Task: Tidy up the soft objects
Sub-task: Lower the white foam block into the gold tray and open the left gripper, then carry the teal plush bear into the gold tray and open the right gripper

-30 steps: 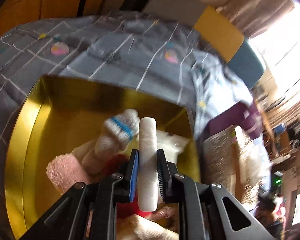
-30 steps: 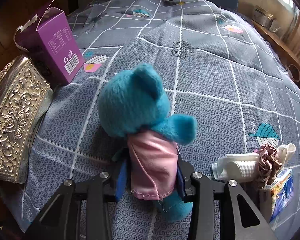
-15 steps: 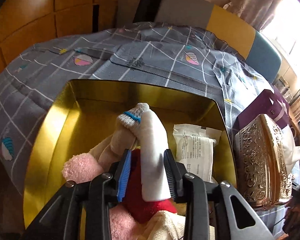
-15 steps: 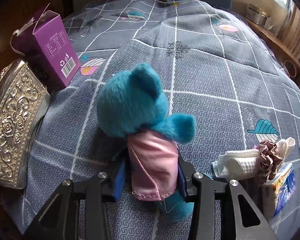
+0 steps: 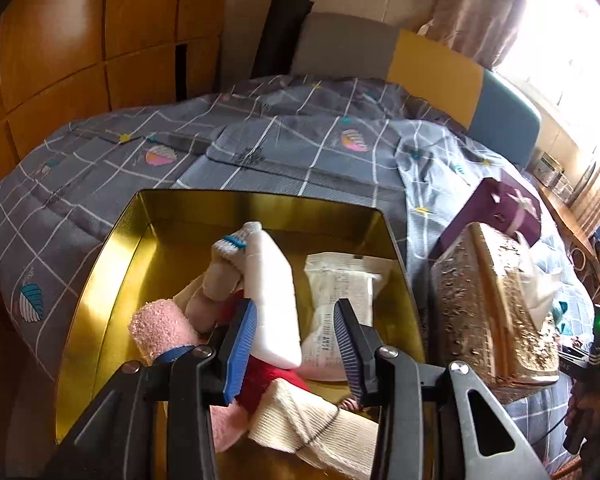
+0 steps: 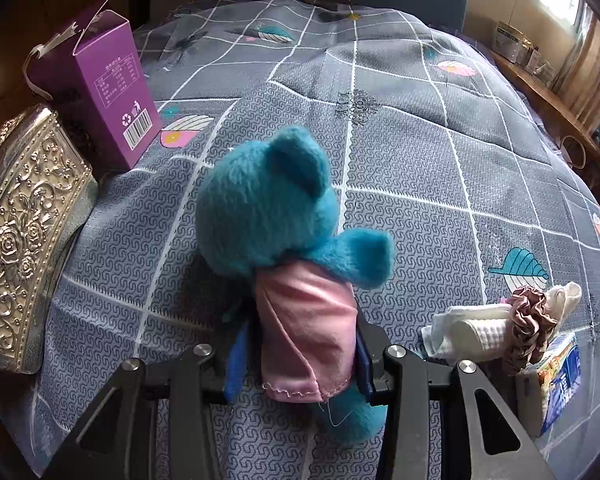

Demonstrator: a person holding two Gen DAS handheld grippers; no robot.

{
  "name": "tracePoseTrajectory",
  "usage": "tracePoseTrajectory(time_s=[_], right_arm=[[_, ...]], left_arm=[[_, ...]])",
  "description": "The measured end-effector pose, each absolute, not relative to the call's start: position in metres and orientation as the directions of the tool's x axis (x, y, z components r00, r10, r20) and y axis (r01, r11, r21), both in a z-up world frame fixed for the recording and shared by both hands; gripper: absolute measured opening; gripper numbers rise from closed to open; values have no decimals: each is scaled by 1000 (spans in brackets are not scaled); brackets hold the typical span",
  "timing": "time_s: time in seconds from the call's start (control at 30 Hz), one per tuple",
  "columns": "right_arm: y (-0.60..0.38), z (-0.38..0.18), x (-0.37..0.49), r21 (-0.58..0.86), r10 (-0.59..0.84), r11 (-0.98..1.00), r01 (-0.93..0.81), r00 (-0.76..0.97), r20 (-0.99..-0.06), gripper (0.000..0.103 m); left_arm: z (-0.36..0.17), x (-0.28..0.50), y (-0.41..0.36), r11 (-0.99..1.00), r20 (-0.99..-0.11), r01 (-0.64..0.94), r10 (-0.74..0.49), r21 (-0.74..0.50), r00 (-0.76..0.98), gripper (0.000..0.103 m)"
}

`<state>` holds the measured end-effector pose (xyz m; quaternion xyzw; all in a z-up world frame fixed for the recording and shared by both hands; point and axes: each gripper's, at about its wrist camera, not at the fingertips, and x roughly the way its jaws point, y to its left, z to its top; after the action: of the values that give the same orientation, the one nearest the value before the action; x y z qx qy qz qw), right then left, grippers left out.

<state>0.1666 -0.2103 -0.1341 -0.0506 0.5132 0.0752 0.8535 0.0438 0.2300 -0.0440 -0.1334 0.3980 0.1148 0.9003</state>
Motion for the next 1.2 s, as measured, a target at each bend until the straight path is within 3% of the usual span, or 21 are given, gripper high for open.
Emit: tracePoseTrajectory(time_s=[0.33, 1.2], right_arm=[[-213, -131, 164, 2, 67, 990, -140, 467, -881, 42], [-230, -102, 191, 99, 74, 995, 31, 458, -886, 30]], left_arm=[[-27, 29, 212, 960, -710, -246, 83, -131, 700, 40], [-32, 8, 212, 968, -713, -221, 73, -117, 698, 42]])
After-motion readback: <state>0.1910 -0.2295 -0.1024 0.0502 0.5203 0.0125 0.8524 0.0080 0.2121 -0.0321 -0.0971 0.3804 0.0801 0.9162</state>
